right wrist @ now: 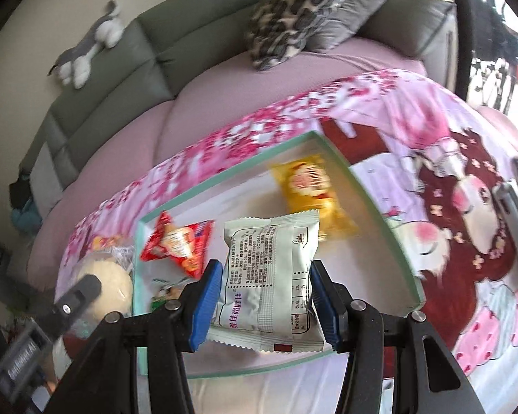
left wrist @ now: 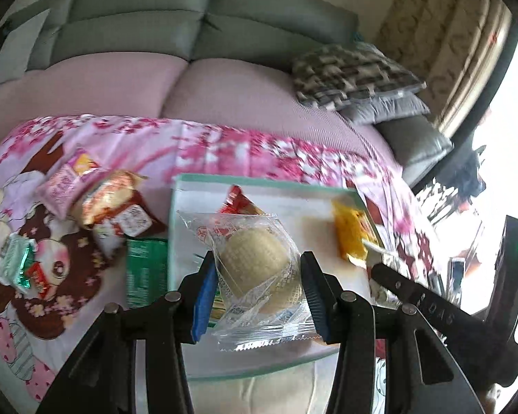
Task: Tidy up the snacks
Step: 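Carry the cream packet and round bun over the teal box with both grippers, then open the right gripper over the box while the left gripper releases the bun, then move both open grippers back from the box toward the snack pile, then grasp the mint-green packet with the left gripper while the right gripper grasps the small red packet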
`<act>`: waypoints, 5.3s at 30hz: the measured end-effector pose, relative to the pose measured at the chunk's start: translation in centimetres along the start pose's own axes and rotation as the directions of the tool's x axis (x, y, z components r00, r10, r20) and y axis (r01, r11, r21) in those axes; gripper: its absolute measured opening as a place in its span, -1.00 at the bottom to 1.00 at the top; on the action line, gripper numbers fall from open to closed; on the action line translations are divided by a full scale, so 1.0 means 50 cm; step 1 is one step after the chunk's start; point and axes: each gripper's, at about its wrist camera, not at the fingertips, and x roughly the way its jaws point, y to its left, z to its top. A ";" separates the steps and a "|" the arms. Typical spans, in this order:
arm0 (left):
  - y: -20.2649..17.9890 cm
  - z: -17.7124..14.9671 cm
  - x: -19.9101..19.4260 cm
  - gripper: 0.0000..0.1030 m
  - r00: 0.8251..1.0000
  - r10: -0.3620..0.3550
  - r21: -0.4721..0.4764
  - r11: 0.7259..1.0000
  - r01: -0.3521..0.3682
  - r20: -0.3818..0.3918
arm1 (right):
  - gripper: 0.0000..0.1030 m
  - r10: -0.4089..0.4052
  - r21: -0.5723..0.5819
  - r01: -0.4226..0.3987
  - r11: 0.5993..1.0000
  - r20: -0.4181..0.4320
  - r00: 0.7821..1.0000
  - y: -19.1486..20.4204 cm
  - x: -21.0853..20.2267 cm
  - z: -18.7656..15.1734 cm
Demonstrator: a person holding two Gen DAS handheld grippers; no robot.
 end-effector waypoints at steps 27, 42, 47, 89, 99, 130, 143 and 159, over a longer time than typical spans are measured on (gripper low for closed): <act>-0.072 -0.039 0.160 -0.02 0.994 0.042 0.086 0.996 -0.034 -0.100 | 0.09 -0.119 0.110 0.129 0.986 -0.095 0.988 -0.074 0.110 0.000; -0.085 -0.019 0.112 0.32 0.997 0.049 0.107 0.993 -0.042 -0.066 | 0.23 -0.144 0.075 0.148 0.986 -0.057 0.988 -0.061 0.079 0.011; -0.076 -0.014 0.098 0.32 0.997 0.057 0.089 0.995 -0.052 -0.054 | 0.24 -0.129 0.058 0.130 0.990 -0.013 0.992 -0.050 0.047 0.014; 0.307 0.005 -0.090 0.98 0.840 0.537 -0.276 0.822 -0.498 0.083 | 1.00 -0.026 -0.219 0.054 0.974 0.129 0.991 0.084 0.044 -0.015; 0.421 -0.017 -0.145 0.98 0.800 0.600 -0.335 0.757 -0.561 0.018 | 1.00 0.096 -0.312 -0.063 0.948 0.092 0.991 0.193 0.054 -0.048; 0.541 -0.025 -0.069 0.98 0.872 0.470 -0.321 0.812 -0.487 -0.136 | 1.00 0.208 -0.510 -0.247 0.824 -0.134 0.969 0.484 0.147 -0.140; 0.560 -0.035 0.001 0.93 0.895 0.391 -0.292 0.849 -0.440 -0.213 | 0.83 0.174 -0.579 -0.268 0.770 -0.214 0.961 0.543 0.194 -0.189; 0.570 -0.040 0.017 0.65 0.875 0.412 -0.277 0.836 -0.474 -0.255 | 0.82 0.141 -0.628 -0.256 0.735 -0.228 0.963 0.561 0.212 -0.220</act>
